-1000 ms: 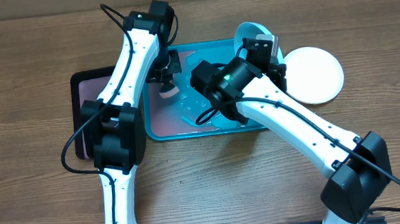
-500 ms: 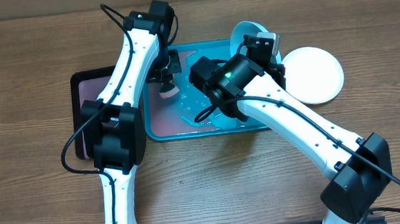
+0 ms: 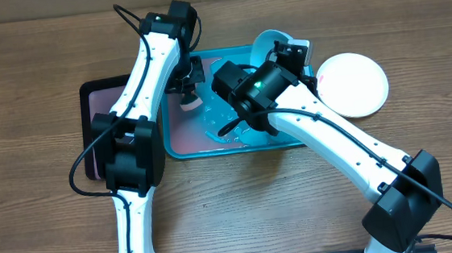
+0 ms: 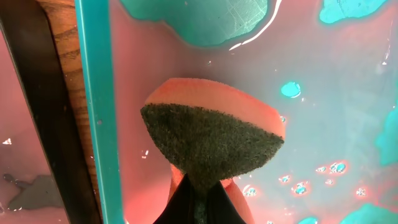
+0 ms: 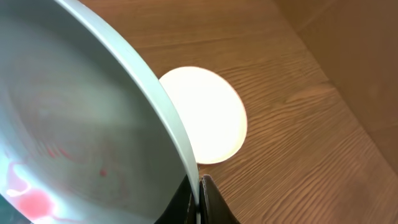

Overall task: Clean dirty plates on tray and stack at the side
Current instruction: 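Lift the light-blue plate with the right gripper and carry it right, then lower the light-blue plate onto the plate stack and release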

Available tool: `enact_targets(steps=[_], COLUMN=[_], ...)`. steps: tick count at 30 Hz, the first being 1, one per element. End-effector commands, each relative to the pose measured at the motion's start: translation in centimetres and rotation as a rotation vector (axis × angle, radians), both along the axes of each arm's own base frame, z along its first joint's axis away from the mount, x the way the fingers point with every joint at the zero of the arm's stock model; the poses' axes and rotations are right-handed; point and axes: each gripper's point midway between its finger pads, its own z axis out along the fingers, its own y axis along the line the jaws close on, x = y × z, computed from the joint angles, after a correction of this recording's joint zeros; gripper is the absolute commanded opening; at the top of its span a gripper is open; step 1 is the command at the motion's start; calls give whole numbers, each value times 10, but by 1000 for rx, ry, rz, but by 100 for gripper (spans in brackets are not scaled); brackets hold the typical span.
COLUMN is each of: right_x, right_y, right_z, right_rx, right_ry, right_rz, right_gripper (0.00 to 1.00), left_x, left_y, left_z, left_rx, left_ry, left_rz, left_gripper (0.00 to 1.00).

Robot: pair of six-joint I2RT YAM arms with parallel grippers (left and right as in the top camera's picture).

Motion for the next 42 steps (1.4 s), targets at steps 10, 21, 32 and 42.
enact_targets(steps=[10,21,32,42], right_x=[7,50,54,36], right_y=[2,-38,-183,-207], right_z=[0,-43,-85,-143], right_rx=[140,667,855,878], right_ry=[41,300,215,229], right_rz=[5,70,-237,-320], right_gripper=[4,4,4,4], left_x=[-2,-2,-3,-2], left_y=[-5,-5,-5,-5], left_z=[-1,-1,-2,-1], left_rx=[-12,-13,-12,-12], left_ry=[8,7,9,8], left_rz=[-16,-16,-19,-19], left_gripper=[4,4,4,4])
